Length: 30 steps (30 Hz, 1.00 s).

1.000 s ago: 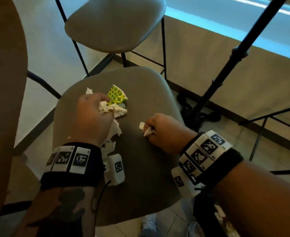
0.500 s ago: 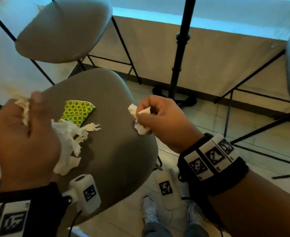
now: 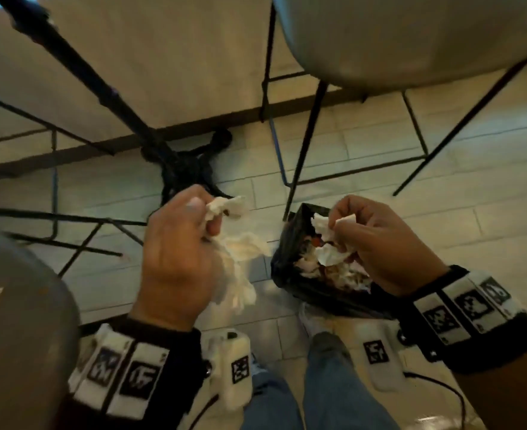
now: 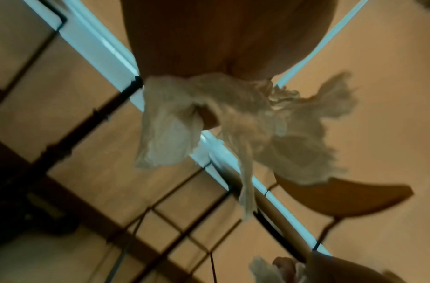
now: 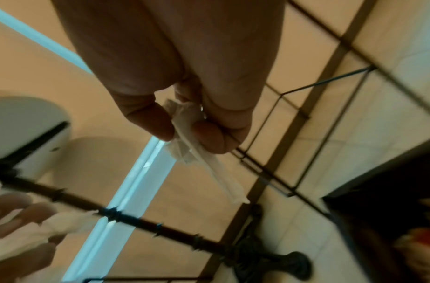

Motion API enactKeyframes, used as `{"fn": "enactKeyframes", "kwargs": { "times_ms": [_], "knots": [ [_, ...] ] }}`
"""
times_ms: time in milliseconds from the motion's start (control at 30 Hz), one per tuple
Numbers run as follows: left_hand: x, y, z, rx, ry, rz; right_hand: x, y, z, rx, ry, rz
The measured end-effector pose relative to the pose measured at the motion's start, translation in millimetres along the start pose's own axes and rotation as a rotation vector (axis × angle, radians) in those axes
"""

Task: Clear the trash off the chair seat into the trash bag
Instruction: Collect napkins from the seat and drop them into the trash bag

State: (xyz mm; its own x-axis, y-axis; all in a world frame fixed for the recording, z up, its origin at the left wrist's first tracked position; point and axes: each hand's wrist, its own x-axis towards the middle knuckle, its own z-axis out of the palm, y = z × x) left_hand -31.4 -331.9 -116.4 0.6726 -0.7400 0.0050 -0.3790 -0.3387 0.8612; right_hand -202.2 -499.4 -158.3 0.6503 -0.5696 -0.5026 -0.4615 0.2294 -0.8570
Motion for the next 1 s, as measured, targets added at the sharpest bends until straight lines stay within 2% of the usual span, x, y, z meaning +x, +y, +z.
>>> {"fn": "enactKeyframes", "kwargs": {
  "times_ms": [67, 133, 267, 400, 467, 700, 833, 900, 1000],
  "knots": [
    [13, -1, 51, 0.001, -0.167, -0.012, 3, 42, -32, 0.044, 0.096, 0.084],
    [26, -12, 110, 0.018, -0.191, -0.077, 6, 83, -57, 0.101, 0.172, 0.16],
    [33, -46, 196, -0.175, -0.353, -0.166, 15, 164, -94, 0.184, 0.267, 0.292],
    [34, -92, 266, -0.087, -0.436, -0.27, 31, 237, -110, 0.257, 0.322, 0.422],
    [31, -114, 293, -0.07, -0.431, -0.348, 42, 269, -111, 0.29, 0.367, 0.474],
    [19, -196, 354, -0.077, -0.301, -0.543, 89, 367, -94, 0.449, 0.503, 0.644],
    [2, -247, 371, -0.126, -0.435, -0.789, 115, 404, -87, 0.772, 0.509, 0.667],
    [-7, -263, 371, -0.187, -0.491, -0.928, 123, 413, -83, 0.794, 0.422, 0.708],
    [-9, -269, 363, -0.191, -0.57, -1.003, 124, 413, -78, 0.704, 0.345, 0.771]
  ]
}}
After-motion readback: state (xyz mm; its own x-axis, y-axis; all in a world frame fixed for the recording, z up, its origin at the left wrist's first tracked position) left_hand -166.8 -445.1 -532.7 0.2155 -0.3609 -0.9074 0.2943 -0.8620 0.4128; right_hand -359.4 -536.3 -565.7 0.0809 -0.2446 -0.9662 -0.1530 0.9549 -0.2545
